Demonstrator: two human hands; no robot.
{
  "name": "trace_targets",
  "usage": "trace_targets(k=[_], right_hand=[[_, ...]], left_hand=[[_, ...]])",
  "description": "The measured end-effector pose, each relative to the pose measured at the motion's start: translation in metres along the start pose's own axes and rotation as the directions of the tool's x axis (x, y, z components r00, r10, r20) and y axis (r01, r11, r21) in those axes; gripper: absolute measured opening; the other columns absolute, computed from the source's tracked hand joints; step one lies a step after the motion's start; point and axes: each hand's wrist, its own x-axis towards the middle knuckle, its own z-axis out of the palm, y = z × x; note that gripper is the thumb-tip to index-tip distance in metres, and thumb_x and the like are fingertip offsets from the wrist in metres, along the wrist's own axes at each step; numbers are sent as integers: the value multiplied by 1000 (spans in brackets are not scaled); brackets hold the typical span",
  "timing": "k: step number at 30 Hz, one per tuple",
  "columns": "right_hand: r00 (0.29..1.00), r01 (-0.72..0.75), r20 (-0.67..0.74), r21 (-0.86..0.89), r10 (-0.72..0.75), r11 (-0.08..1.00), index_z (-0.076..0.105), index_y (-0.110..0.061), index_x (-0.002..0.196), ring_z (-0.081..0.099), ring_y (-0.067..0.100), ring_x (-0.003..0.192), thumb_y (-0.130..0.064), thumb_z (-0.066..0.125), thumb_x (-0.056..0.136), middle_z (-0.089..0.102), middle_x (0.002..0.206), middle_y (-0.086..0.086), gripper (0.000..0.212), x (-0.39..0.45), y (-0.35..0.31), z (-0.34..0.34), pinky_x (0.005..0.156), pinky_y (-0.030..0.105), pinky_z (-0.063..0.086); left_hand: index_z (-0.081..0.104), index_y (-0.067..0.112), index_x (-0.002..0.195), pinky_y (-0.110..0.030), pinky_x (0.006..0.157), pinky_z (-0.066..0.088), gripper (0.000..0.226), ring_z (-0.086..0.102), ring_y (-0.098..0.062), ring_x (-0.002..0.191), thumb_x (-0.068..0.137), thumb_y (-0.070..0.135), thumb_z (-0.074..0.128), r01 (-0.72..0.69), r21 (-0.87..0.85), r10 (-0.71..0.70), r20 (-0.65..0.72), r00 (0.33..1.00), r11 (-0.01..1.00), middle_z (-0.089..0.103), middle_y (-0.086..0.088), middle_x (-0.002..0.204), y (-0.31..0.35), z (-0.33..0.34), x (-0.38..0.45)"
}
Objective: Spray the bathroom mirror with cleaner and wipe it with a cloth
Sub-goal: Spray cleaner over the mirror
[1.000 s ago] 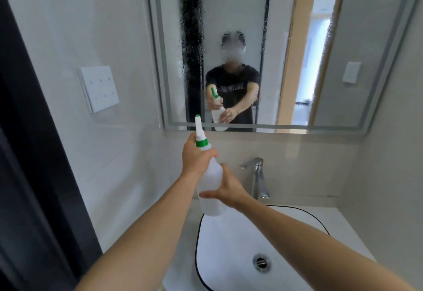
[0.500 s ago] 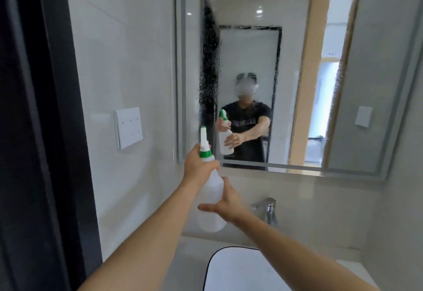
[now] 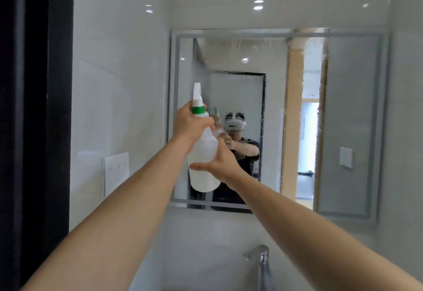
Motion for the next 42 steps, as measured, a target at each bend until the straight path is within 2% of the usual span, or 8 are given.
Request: trace_targets(k=[7,10,14,19,27,33,37,42], right_hand=[[999,25,-48,38,-24,999,41,-20,128,53,3,95,-25,93,64,52,105,-16,82,12,-15,-12,79,31,47],[997,26,-72,19,-24,999,42,-22,125,58,16,105,-27,93,63,58,110,-9,81,23,-22,-22,88,38,51],[995,43,-88,-8,-44,999,43,-24,122,60,22,109,-31,93,60,62,115,-3,79,38,-36,-35,93,46,52],[994,45,-98,-20,-47,999,45,-21,123,59,22,105,-29,92,59,61,112,-2,80,48,-47,-49,89,45,53],[994,1,-109,63,5,998,46,-24,120,62,22,105,-39,89,46,62,112,-3,87,41,-41,-66,89,49,54],[983,-8,-183,118,30,993,43,-22,127,60,20,105,-22,91,60,61,109,-4,83,29,-27,-104,77,33,50],[968,-67,-237,85,85,994,42,-28,122,62,21,104,-36,90,48,62,111,-3,88,19,-13,-131,88,47,55],[949,-94,-297,57,107,994,42,-24,120,61,18,100,-25,91,61,61,111,-1,77,1,2,-174,70,32,50]], left_hand=[[62,11,96,-57,75,60,47,65,-28,69,53,-3,73,2,-64,2,56,998,998,65,4,83,22,7,12],[60,8,102,-57,74,57,51,65,-29,68,54,-5,73,-14,-87,20,75,997,996,62,8,80,37,11,17],[62,2,98,-58,72,57,53,62,-30,69,46,2,70,-44,-92,48,39,998,995,63,-2,82,54,15,32],[58,17,76,-59,69,58,37,63,-31,66,44,3,71,-54,-118,56,6,998,992,61,-4,69,64,22,47],[57,9,97,-48,66,56,51,61,-30,62,48,-1,69,-50,-125,67,132,989,991,59,-4,78,73,48,44],[56,9,87,-30,54,52,37,61,-21,47,58,-9,71,-31,-102,54,229,972,994,57,-10,70,80,95,42],[58,8,88,-51,71,60,35,63,-28,58,59,-8,72,-5,-146,51,312,949,989,60,-13,76,76,129,39],[64,4,102,-54,79,59,53,64,-29,73,50,0,71,10,-226,74,357,931,974,62,-9,94,77,175,27]])
